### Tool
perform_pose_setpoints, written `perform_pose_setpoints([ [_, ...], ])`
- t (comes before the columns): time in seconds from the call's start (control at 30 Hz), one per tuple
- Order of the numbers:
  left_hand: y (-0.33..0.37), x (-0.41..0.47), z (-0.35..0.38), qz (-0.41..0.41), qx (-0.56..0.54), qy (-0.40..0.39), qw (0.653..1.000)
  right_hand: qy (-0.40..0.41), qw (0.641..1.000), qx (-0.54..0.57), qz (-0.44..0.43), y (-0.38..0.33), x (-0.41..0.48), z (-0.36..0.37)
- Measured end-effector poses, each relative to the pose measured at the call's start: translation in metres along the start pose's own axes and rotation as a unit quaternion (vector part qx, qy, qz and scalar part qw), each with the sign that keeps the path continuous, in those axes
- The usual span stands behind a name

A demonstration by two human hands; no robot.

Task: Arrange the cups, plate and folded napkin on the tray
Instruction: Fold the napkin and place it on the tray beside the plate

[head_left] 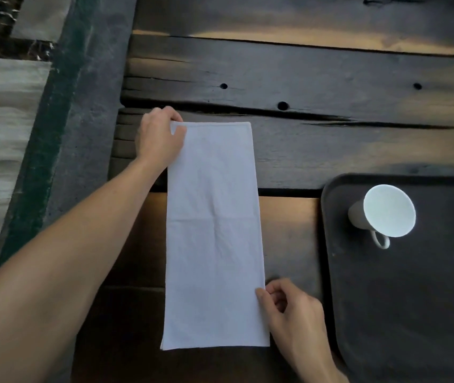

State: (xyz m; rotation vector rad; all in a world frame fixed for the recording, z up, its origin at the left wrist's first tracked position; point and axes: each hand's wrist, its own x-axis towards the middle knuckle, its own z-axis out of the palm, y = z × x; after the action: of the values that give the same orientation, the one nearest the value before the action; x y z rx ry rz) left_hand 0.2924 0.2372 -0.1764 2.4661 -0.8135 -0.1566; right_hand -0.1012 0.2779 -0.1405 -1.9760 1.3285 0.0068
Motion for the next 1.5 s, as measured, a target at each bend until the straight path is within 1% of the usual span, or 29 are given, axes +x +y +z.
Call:
perform_pose_setpoints([
  [0.27,-0.005,0.001,0.008,0.029,-0.020,0.000,0.999,0.023,1.000,0.000,-0.002,0.001,0.000,0.005],
  [0.37,-0.006,-0.012,0.006,0.007,-0.065,0.010,0.998,0.032,0.999,0.009,0.000,0.001,-0.001,0.007],
  [0.47,-0.004,-0.042,-0.003,-0.011,-0.121,0.006,0.993,0.062,0.998,0.030,0.004,-0.001,-0.004,0.010],
  [0.57,-0.012,-0.088,-0.018,-0.001,-0.121,-0.018,0.993,0.092,0.995,0.026,-0.014,-0.005,-0.005,0.012],
  [0.63,-0.019,-0.125,-0.028,-0.013,-0.138,-0.027,0.990,0.098,0.995,0.020,-0.024,-0.008,-0.001,0.012],
  [0.7,-0.026,-0.163,-0.038,-0.044,-0.142,-0.033,0.988,0.089,0.996,0.020,-0.020,-0.013,0.007,0.011],
  [0.77,-0.030,-0.193,-0.044,-0.066,-0.124,-0.025,0.990,0.077,0.997,0.023,-0.016,-0.019,0.019,0.009],
  [0.87,-0.029,-0.218,-0.049,-0.105,-0.131,-0.017,0.986,0.065,0.997,0.021,-0.033,-0.031,0.041,0.005],
  [0.97,-0.021,-0.217,-0.050,-0.155,-0.161,-0.025,0.975,0.049,0.998,0.031,-0.035,-0.044,0.068,-0.001],
  [1.13,-0.013,-0.194,-0.051,-0.255,-0.178,-0.086,0.947,0.005,0.999,0.045,0.027,-0.059,0.099,-0.009],
  [1.23,-0.011,-0.187,-0.050,-0.277,-0.200,-0.110,0.933,-0.016,0.998,0.040,0.042,-0.062,0.107,-0.013],
  [1.33,-0.008,-0.182,-0.049,-0.274,-0.206,-0.138,0.929,-0.042,0.997,0.047,0.053,-0.066,0.111,-0.014],
  [1.4,-0.006,-0.180,-0.050,-0.271,-0.209,-0.139,0.929,-0.049,0.995,0.059,0.059,-0.067,0.114,-0.015],
  [1.5,-0.004,-0.178,-0.053,-0.278,-0.233,-0.131,0.923,-0.034,0.993,0.096,0.062,-0.067,0.118,-0.015],
])
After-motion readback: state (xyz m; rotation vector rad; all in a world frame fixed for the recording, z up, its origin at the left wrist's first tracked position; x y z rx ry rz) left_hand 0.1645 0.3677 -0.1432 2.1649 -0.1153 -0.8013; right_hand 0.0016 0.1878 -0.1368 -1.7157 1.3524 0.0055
